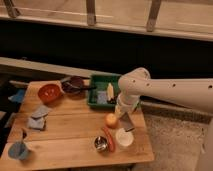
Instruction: Place eraser in paper cup
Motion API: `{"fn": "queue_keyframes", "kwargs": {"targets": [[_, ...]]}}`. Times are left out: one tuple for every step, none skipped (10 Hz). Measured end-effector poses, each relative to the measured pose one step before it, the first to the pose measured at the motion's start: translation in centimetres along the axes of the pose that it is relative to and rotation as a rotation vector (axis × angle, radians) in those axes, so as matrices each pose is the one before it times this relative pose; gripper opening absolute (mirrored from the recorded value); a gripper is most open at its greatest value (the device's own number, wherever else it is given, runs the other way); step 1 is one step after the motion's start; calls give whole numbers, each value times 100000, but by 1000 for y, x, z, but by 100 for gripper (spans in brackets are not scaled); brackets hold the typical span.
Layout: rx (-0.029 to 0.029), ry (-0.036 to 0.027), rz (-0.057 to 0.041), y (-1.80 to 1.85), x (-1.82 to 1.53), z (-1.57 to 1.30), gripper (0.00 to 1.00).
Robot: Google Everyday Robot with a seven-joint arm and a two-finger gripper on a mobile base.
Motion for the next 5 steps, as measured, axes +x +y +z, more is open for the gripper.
{"fn": "queue_keyframes", "kwargs": {"targets": [[-323, -108, 749, 239, 512, -120, 0], [-143, 41, 993, -121, 596, -83, 0], [-642, 370, 382, 292, 752, 59, 0], [-713, 619, -196, 424, 503, 235, 0], [-1065, 299, 153, 194, 466, 177, 0]]}}
